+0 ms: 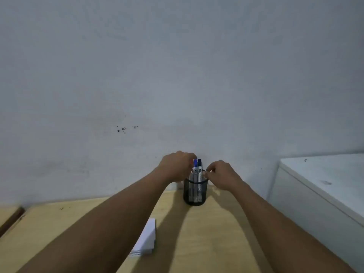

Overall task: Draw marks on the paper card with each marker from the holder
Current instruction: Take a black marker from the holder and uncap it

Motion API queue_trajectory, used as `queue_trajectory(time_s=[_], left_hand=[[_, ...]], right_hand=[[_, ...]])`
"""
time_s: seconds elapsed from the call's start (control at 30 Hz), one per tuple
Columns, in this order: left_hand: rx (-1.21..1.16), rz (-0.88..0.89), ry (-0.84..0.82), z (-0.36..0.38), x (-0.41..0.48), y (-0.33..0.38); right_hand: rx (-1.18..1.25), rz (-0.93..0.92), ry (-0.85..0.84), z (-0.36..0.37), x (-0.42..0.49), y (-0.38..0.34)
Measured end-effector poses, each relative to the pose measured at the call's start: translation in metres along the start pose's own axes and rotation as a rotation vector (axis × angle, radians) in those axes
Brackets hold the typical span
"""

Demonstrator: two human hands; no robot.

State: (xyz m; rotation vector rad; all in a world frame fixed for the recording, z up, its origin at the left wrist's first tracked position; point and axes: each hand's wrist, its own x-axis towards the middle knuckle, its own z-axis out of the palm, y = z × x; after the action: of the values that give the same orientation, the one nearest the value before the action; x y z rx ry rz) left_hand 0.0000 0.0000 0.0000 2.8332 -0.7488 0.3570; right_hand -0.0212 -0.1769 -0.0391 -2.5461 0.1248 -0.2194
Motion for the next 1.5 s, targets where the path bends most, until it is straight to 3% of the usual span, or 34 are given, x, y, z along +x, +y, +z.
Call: queue_trajectory(time_s=[0.23,0.47,0.7,1.03,1.33,1.5], left_hand=[[0.054,0.007,-0.068,0.022,0.025,0.0],[-0.08,-0.004,0.047,0.023,0.025,-0.001],[-0.255,-0.016,0.186,-0.032,0.005,0.017],[-0.532,-0.055,0.244,-0.139,-0.058,0.026],[-0.546,-0.113,0.309,-0.194,-0.122,0.004],[-0.555,-0.234,0.418,-0.192,-0.136,-0.016]], right_hand=[[0.255,-0.003,-0.028,0.02,0.025,0.0],[0.417,0.018,0.018,0.019,0.021,-0.004],[0.617,0.03,0.029,-0.029,-0.01,-0.042],[0.526,-0.149,-0.033,-0.095,-0.086,-0.13],[0.57,-0.264,-0.019,-0.093,-0.129,-0.192],[0.592,-0.285,0.03,-0.074,-0.139,-0.215]])
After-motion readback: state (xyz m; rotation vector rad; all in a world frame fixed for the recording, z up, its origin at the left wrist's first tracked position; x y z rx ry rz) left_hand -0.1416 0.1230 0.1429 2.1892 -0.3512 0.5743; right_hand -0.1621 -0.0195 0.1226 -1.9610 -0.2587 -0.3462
